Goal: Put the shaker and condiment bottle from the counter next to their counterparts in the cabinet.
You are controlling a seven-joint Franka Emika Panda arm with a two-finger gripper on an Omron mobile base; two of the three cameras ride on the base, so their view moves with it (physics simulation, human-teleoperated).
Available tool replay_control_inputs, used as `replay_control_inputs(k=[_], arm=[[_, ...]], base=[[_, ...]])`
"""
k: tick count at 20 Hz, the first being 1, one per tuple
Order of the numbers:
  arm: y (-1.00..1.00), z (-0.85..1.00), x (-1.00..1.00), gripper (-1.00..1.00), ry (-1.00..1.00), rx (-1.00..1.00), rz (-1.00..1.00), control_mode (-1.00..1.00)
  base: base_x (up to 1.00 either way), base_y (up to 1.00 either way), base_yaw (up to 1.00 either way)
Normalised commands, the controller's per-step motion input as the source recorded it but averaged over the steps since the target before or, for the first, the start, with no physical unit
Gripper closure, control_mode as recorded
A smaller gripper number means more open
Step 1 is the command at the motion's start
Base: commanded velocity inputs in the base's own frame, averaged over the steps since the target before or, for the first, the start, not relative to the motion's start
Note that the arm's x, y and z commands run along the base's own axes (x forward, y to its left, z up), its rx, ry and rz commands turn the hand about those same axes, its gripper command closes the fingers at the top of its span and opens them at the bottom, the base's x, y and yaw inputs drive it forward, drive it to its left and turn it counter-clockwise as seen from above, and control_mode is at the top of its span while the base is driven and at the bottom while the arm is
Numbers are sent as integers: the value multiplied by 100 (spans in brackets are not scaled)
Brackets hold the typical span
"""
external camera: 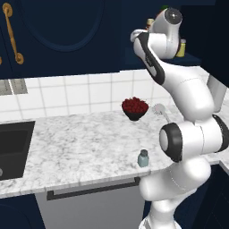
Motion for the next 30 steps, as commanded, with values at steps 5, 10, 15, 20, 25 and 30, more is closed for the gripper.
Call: replay_control_inputs(k=[5, 10, 15, 20, 25, 30], arm=[[-1, 0, 21, -100, 0, 0, 0, -100], [0, 0, -17, -100, -4, 0, 0, -100], [-1, -8, -91, -100, 0, 1, 0, -100], [0, -37, -99, -100, 0, 1, -3, -100], [0, -56, -97, -100, 0, 0, -1, -100], [4, -36, -82, -100, 4, 0, 0, -100]], base=[[0, 0, 0], [0, 0, 0], [0, 0, 0], [0, 0, 0], [0, 0, 0], [0, 0, 0]])
